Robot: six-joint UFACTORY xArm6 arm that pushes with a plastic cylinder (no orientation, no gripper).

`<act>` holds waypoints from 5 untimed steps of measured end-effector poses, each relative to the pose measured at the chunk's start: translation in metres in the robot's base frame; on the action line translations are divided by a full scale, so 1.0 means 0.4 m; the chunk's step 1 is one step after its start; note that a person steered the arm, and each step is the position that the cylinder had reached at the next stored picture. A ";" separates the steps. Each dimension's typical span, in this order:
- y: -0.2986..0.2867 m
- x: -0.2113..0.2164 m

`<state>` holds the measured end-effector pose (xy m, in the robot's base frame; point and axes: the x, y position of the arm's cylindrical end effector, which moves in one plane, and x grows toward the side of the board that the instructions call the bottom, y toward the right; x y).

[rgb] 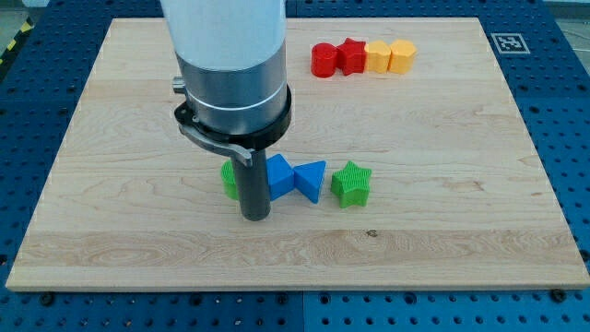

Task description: Touch the bottom of the green circle

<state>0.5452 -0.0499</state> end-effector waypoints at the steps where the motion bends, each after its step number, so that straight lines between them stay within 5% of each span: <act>1: -0.040 -0.005; 5: -0.057 -0.063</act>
